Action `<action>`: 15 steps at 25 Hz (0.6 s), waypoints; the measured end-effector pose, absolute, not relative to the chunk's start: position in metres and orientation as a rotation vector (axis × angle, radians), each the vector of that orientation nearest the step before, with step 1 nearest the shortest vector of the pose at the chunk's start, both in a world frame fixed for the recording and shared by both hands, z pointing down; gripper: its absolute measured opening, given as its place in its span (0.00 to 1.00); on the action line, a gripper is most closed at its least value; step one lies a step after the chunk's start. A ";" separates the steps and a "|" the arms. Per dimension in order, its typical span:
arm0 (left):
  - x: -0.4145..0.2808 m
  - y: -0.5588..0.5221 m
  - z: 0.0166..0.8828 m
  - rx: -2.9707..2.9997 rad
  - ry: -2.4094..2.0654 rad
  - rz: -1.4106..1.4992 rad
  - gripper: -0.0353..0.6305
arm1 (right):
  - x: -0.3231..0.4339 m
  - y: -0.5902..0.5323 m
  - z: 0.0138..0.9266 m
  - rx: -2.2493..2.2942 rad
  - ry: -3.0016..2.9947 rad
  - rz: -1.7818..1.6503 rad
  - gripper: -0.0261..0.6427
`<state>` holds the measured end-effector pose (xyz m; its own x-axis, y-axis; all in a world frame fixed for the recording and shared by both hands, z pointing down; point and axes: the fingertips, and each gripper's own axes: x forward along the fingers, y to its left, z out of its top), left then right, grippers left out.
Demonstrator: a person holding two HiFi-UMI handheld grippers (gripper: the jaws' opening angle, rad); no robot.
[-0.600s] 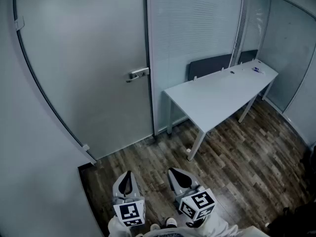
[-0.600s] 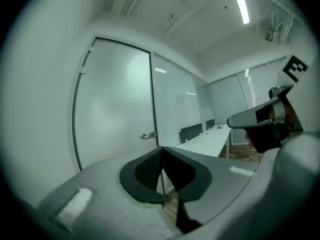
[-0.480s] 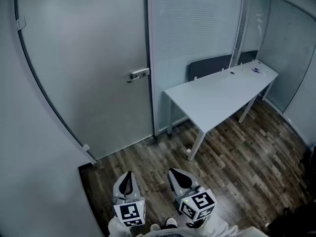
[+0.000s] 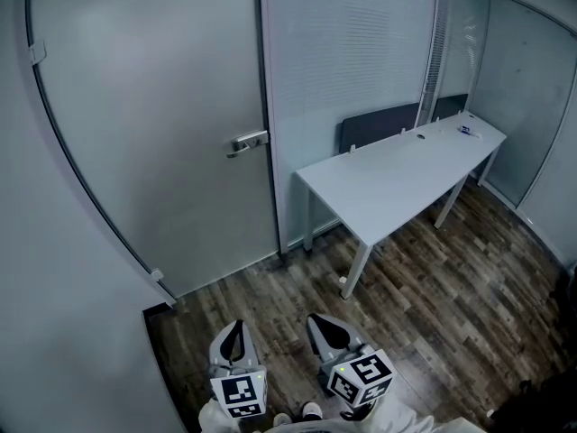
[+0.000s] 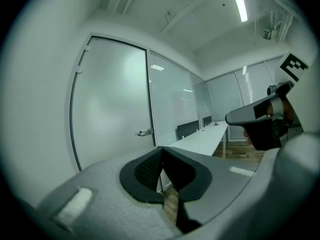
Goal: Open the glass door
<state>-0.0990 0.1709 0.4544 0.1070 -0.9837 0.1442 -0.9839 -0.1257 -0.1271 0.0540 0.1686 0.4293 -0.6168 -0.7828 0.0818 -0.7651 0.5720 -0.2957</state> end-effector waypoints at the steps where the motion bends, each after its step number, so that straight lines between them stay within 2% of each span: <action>1: -0.096 0.170 0.454 2.339 -2.080 0.304 0.06 | 0.059 0.168 0.430 -1.350 2.730 -0.471 0.05; 8: -0.077 0.166 0.462 2.325 -2.101 0.323 0.06 | 0.082 0.162 0.440 -1.341 2.724 -0.491 0.05; 15: -0.080 0.155 0.464 2.309 -2.118 0.343 0.06 | 0.075 0.145 0.445 -1.306 2.745 -0.514 0.05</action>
<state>-0.0801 0.1553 0.4635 0.0733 -0.9856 0.1521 -0.9833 -0.0968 -0.1538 0.0753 0.1452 0.4447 -0.6399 -0.7633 0.0888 -0.7437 0.5861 -0.3215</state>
